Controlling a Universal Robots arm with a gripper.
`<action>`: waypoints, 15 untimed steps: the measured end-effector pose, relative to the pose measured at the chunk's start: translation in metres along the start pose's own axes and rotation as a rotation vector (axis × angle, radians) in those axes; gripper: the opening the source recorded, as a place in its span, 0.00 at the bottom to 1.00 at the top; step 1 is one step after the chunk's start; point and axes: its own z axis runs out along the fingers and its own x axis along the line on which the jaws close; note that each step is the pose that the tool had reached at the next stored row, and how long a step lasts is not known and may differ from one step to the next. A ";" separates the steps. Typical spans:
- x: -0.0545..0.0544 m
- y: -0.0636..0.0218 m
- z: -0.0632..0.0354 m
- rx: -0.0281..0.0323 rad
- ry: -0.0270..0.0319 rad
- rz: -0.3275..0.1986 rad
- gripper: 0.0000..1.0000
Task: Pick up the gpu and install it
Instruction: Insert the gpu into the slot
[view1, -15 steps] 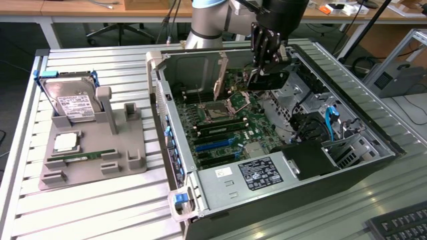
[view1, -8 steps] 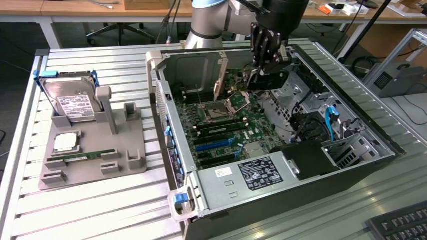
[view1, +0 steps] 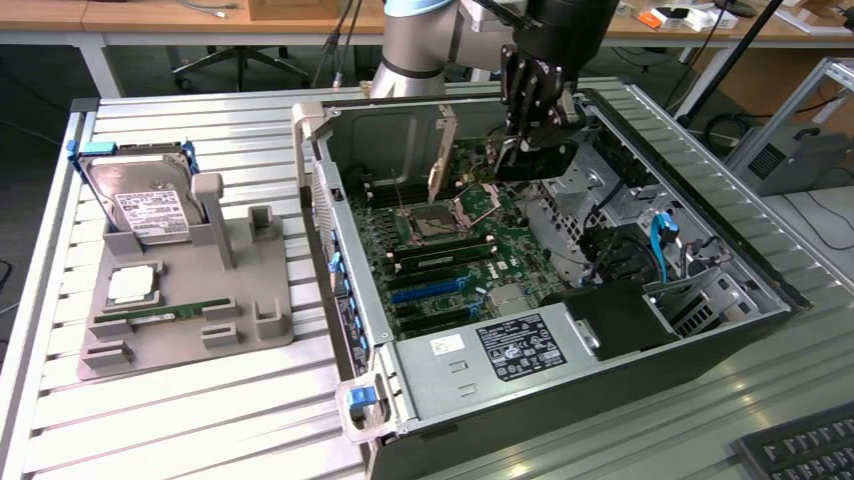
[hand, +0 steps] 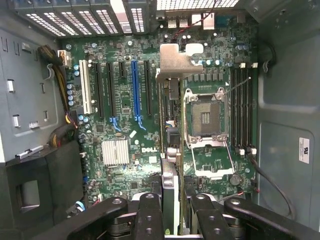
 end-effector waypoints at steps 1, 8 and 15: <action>0.000 0.0000 0.0000 0.0000 -0.0002 -0.003 0.27; 0.001 0.0000 0.0000 -0.0003 -0.0009 -0.017 0.27; 0.001 -0.0001 0.0000 -0.0005 -0.0015 -0.029 0.27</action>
